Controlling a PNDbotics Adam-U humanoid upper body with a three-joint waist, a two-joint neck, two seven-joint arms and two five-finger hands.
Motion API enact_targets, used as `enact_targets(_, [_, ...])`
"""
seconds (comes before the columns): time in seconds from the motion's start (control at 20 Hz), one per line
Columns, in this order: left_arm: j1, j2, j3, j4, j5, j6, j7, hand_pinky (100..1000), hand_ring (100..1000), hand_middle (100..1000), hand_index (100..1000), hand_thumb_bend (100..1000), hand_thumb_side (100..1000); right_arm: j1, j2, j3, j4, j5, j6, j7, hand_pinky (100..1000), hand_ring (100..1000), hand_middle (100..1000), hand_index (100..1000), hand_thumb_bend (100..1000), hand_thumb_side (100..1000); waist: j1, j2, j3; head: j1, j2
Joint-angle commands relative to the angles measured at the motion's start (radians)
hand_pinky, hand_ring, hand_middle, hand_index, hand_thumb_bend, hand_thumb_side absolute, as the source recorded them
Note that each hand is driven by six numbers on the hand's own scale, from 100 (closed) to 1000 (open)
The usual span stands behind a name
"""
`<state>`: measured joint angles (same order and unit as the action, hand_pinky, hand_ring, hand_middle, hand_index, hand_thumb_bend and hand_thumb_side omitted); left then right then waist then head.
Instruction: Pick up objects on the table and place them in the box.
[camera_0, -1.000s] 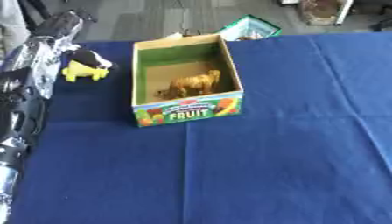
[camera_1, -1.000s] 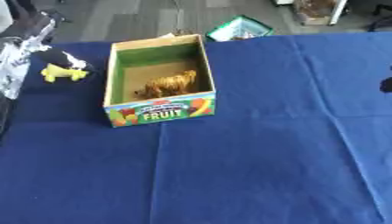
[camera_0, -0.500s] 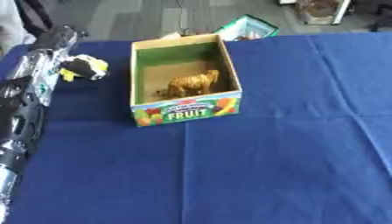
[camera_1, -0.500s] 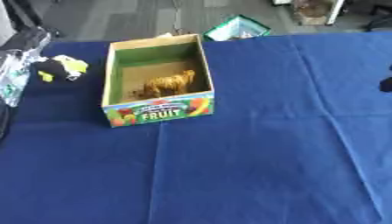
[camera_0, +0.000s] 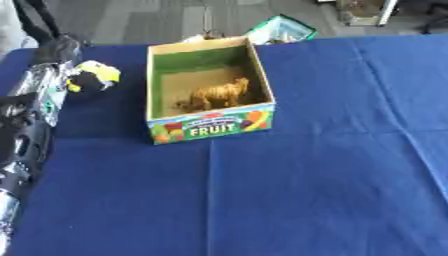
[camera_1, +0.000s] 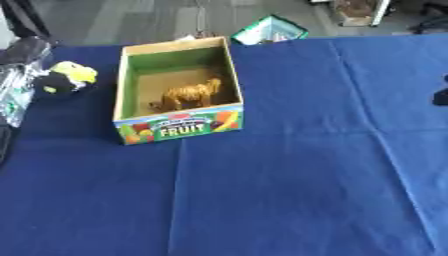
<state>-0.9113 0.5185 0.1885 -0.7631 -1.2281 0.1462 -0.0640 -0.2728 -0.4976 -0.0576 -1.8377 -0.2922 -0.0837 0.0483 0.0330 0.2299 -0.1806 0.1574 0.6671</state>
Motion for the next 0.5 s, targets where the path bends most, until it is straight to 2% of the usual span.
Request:
enact_targets(0.05, [-0.027,0.041,0.018,-0.006,0.027,0.024,0.035,749,740,754,868,669,381,-0.013,-0.020,-0.006,-0.009,0.004,-0.003,0.004,622,584,606,822,100,322,-0.001,-0.007,-0.005,0.005,-0.020])
enact_targets(0.5, [-0.031,0.077,0.036,-0.014,0.122,0.074,0.133,723,709,728,854,615,364,-0.017,-0.018,-0.010,-0.012,0.017,-0.004,0.004,621,584,606,822,100,315,0.009,0.034,-0.026,0.007,-0.045])
